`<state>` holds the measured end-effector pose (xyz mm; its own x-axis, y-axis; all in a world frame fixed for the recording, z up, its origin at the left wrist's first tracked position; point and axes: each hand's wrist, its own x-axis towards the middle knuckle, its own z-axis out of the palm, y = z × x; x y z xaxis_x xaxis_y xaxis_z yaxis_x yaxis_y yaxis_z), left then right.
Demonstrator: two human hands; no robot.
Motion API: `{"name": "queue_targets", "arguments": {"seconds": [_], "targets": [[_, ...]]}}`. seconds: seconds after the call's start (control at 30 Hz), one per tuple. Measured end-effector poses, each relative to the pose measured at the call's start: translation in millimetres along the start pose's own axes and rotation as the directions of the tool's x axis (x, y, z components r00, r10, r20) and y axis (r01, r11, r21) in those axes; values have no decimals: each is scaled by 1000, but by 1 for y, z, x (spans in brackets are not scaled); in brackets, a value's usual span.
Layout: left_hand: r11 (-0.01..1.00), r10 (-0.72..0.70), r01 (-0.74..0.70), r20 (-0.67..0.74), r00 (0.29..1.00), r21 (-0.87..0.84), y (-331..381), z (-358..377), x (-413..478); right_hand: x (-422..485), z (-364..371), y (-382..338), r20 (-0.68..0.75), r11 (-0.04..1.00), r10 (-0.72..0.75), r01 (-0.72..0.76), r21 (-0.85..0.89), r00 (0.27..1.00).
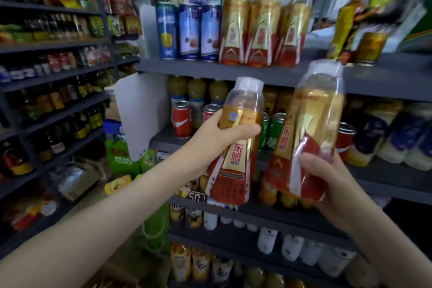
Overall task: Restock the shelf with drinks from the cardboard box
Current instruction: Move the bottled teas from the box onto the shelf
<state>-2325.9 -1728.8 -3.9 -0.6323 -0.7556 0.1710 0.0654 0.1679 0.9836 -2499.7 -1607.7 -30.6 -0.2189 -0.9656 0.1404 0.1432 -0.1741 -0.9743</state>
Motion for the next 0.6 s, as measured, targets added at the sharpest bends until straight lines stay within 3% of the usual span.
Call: {"name": "queue_targets", "arguments": {"seconds": [0.33, 0.6], "targets": [[978, 202, -205, -96, 975, -28, 58, -13, 76, 84, -27, -92, -105, 959, -281, 282, -5, 954], [942, 312, -328, -167, 935, -75, 92, -64, 131, 186, -37, -126, -184, 924, -331, 279, -261, 925]]}}
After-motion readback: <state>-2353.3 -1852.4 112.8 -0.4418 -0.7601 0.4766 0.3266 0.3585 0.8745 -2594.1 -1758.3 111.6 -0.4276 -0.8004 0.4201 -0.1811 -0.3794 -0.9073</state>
